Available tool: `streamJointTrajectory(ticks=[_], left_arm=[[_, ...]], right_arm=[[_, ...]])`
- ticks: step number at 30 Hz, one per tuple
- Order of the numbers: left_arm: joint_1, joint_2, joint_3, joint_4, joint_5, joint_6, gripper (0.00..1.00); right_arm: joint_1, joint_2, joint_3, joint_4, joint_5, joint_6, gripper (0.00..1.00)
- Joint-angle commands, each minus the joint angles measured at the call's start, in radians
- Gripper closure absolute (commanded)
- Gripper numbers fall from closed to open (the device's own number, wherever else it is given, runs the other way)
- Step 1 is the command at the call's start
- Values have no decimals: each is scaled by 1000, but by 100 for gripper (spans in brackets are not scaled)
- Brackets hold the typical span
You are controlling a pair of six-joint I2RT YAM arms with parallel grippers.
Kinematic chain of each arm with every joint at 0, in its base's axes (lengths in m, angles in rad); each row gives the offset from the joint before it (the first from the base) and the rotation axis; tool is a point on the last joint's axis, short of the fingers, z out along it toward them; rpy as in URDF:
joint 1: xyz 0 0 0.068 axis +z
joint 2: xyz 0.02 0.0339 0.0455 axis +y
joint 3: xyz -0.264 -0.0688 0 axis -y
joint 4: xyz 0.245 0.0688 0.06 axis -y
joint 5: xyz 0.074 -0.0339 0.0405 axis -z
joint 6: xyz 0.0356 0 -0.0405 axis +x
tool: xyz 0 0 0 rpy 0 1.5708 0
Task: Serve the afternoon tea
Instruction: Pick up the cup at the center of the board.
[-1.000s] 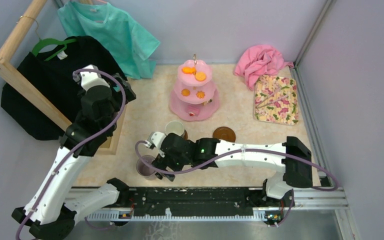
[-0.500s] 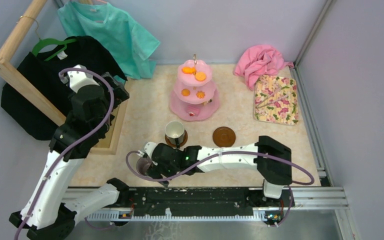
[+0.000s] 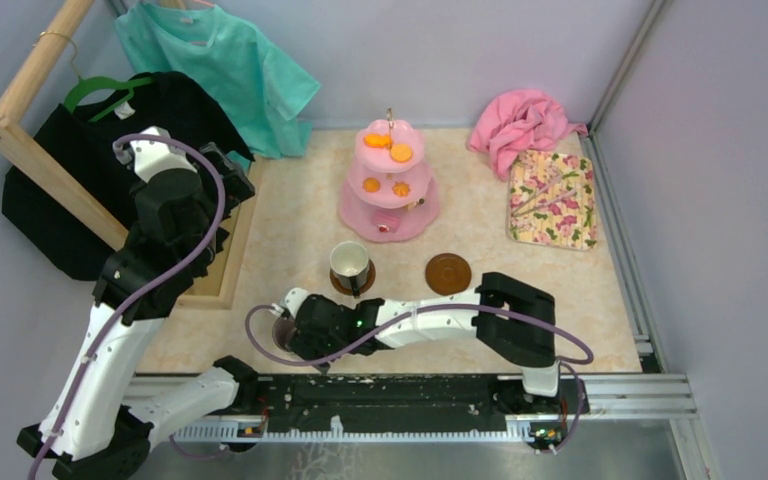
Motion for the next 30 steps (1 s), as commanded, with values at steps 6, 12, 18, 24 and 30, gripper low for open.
streamJointTrajectory(ticks=[6, 12, 18, 24, 30], left_arm=[[5, -1, 14, 4, -13, 40, 1], [5, -4, 11, 10, -20, 53, 1], [5, -12, 2, 9, -16, 51, 1], [5, -13, 1, 10, -11, 40, 1], [5, -24, -6, 13, -22, 24, 1]], right_arm=[[12, 74, 75, 78, -24, 10, 37], [13, 83, 78, 89, -31, 4, 61], [13, 82, 92, 82, -34, -13, 84], [14, 65, 106, 49, -25, -25, 100], [31, 25, 137, -21, 40, -24, 100]])
